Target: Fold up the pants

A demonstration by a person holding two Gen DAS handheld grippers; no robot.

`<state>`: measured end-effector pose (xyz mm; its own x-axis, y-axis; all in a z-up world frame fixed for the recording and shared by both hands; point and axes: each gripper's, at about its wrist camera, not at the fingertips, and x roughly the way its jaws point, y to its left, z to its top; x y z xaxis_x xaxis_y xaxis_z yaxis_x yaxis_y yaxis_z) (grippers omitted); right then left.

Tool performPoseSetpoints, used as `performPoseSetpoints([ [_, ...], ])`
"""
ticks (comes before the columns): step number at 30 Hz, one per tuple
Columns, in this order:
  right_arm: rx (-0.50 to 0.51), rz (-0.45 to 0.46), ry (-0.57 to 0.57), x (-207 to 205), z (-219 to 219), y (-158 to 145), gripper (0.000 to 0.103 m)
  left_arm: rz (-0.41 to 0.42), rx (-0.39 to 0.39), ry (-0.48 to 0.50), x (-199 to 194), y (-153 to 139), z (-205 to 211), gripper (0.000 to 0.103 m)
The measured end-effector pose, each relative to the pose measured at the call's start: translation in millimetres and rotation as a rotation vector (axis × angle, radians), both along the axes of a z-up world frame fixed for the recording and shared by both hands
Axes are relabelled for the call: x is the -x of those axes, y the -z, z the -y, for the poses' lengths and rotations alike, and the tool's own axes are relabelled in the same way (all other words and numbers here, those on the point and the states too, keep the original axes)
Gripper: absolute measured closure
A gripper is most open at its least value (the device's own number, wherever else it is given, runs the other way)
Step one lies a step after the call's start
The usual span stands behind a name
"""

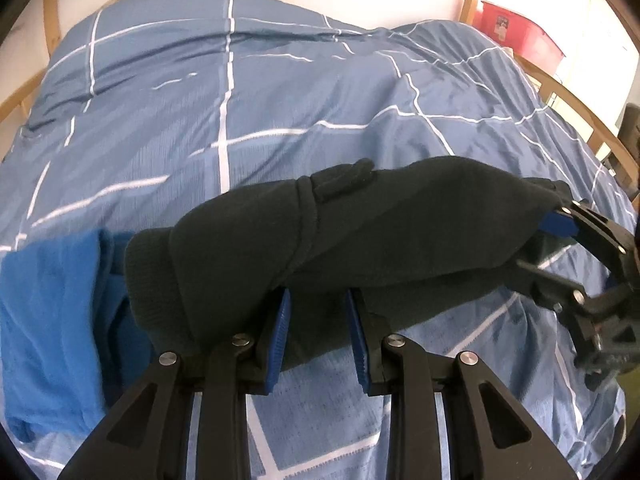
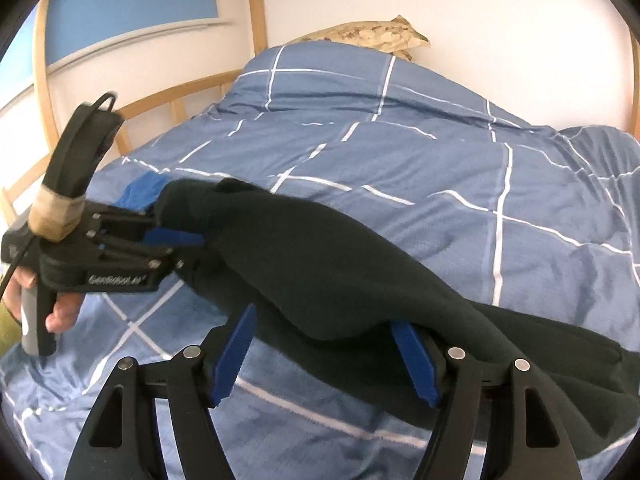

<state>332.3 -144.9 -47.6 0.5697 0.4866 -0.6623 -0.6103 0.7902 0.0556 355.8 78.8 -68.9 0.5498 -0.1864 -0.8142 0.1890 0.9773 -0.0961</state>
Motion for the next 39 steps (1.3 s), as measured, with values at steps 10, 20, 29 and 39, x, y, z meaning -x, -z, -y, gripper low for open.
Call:
performPoseSetpoints([
  [10, 0.058, 0.026, -0.029, 9.7, -20.7, 16.9, 0.028, 0.014, 0.079, -0.02, 5.5, -0.2, -10.5, 0.074],
  [20, -0.023, -0.059, -0.01, 29.3, 10.7, -8.0, 0.094, 0.088, -0.048, 0.023, 46.5, -11.5, 5.4, 0.072],
  [29, 0.059, -0.248, -0.042, 83.6, 20.9, -4.8, 0.094, 0.13, -0.041, 0.057, 145.1, -19.5, 20.7, 0.064],
  [39, 0.11, -0.239, 0.035, 94.6, 11.0, 24.0, 0.093, 0.116, -0.074, -0.07, 161.5, 1.1, -11.8, 0.058],
])
